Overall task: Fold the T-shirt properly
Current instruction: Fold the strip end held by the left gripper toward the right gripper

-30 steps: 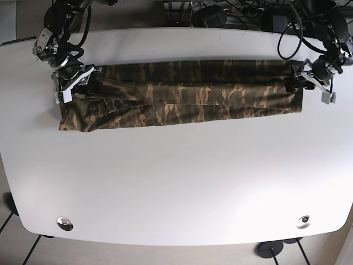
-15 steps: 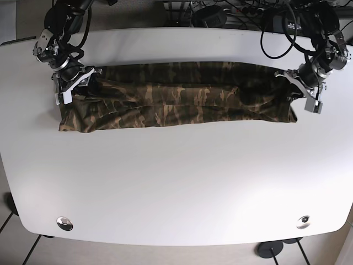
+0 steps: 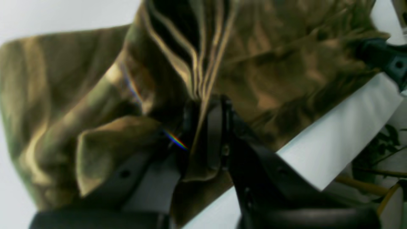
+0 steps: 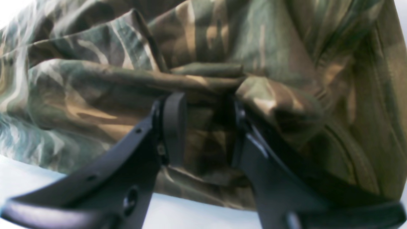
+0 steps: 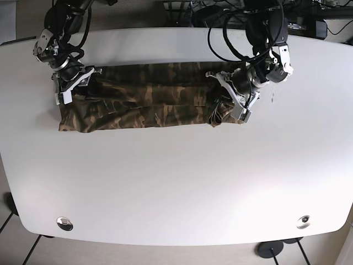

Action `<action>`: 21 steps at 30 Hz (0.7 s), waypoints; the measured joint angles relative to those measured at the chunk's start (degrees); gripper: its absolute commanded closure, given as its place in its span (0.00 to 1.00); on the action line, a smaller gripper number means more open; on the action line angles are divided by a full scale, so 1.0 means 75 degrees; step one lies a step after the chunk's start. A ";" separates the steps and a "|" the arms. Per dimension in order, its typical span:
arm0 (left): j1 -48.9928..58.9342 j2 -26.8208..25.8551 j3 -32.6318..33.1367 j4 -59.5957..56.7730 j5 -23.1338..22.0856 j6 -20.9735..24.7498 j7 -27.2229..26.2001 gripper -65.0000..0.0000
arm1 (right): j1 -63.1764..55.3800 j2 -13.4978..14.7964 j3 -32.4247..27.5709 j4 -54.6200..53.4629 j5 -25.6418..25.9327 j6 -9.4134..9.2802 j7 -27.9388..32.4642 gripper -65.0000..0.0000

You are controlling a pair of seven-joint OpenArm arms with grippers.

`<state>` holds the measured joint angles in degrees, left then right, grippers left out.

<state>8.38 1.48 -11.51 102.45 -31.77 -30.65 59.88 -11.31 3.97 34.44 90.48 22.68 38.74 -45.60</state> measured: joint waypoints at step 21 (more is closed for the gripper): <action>-0.0833 -0.0458 0.3159 0.0664 -0.0052 0.2206 -0.0015 0.43 | -0.0020 0.0000 0.0000 -0.0006 0.0003 0.0003 0.0006 0.70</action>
<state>2.13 -1.96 12.19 107.44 -32.16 -14.11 59.77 -11.46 3.97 34.44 90.43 22.70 38.76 -45.56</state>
